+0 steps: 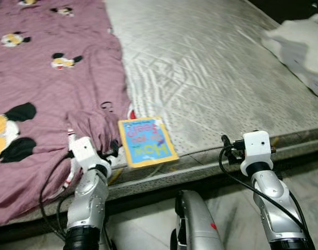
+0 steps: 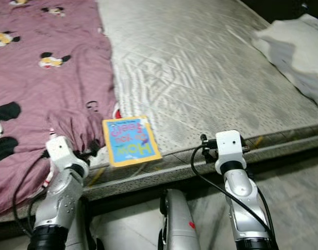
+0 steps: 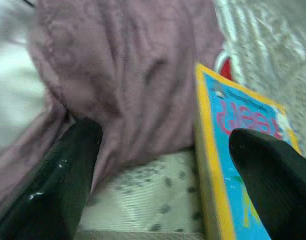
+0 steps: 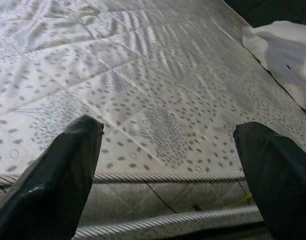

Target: Clean up the room

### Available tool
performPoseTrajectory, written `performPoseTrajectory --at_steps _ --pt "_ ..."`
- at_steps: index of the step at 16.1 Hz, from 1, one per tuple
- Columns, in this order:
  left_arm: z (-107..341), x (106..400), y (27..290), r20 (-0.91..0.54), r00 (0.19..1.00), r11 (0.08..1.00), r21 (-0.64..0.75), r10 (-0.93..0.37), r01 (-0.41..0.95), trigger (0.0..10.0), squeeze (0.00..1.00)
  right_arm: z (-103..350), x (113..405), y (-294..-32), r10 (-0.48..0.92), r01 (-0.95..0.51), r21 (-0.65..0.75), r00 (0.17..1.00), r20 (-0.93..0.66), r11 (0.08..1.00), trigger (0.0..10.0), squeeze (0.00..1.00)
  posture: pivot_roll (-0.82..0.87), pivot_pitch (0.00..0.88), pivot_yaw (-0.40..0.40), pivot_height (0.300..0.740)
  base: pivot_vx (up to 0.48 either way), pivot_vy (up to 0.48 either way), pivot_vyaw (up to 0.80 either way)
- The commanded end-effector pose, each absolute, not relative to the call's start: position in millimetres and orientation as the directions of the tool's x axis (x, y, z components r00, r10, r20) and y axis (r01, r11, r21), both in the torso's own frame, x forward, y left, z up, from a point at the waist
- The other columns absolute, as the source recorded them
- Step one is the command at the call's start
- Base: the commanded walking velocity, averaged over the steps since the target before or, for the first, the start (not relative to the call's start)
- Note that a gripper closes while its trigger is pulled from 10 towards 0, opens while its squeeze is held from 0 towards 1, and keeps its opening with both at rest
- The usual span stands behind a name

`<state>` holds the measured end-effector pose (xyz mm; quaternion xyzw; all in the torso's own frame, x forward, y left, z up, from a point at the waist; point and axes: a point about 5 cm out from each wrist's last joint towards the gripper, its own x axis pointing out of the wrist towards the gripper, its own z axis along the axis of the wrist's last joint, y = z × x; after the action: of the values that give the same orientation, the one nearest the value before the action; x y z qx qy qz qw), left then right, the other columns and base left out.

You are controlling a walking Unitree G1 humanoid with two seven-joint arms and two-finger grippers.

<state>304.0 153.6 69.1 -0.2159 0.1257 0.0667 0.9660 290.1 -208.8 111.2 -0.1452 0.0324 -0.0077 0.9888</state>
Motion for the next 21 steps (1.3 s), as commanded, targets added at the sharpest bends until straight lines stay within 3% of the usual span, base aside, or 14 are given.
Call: performPoseTrajectory --at_steps 1,4,10,15,17,21 --pt "71 309 151 -0.269 0.962 0.901 -0.405 0.044 -0.155 10.0 0.0 115 290 -213 -0.037 0.02 -0.3 0.998 -0.05 0.954 10.0 0.0 -0.16 0.137 -0.065 0.547 0.0 0.0 0.0" --pt "82 315 140 -0.212 0.977 0.919 -0.385 -0.002 -0.082 10.0 0.0 117 289 -218 -0.044 0.027 -0.308 0.998 -0.046 0.951 10.0 0.0 -0.16 0.131 -0.064 0.547 0.0 0.0 0.0" --pt "87 304 141 -0.158 0.987 0.913 -0.399 0.019 -0.081 10.0 0.0 117 292 -214 -0.038 0.024 -0.303 0.998 -0.04 0.953 10.0 0.0 -0.16 0.125 -0.06 0.547 0.0 0.0 0.0" --pt "113 307 121 0.02 0.991 0.91 -0.395 -0.129 0.126 10.0 0.0 116 294 -217 -0.05 0.036 -0.303 0.998 -0.038 0.952 10.0 0.0 -0.15 0.117 -0.054 0.547 0.0 0.0 0.0" --pt "113 306 118 0.024 0.989 0.91 -0.389 -0.146 0.144 10.0 0.0 116 294 -216 -0.049 0.036 -0.302 0.998 -0.037 0.953 10.0 0.0 -0.15 0.116 -0.054 0.547 0.0 0.0 0.0" --pt "88 304 120 -0.113 0.985 0.894 -0.442 -0.134 0.071 10.0 0.0 117 295 -216 -0.049 0.037 -0.303 0.998 -0.034 0.952 10.0 0.0 -0.16 0.119 -0.053 0.547 0.0 0.0 0.0"
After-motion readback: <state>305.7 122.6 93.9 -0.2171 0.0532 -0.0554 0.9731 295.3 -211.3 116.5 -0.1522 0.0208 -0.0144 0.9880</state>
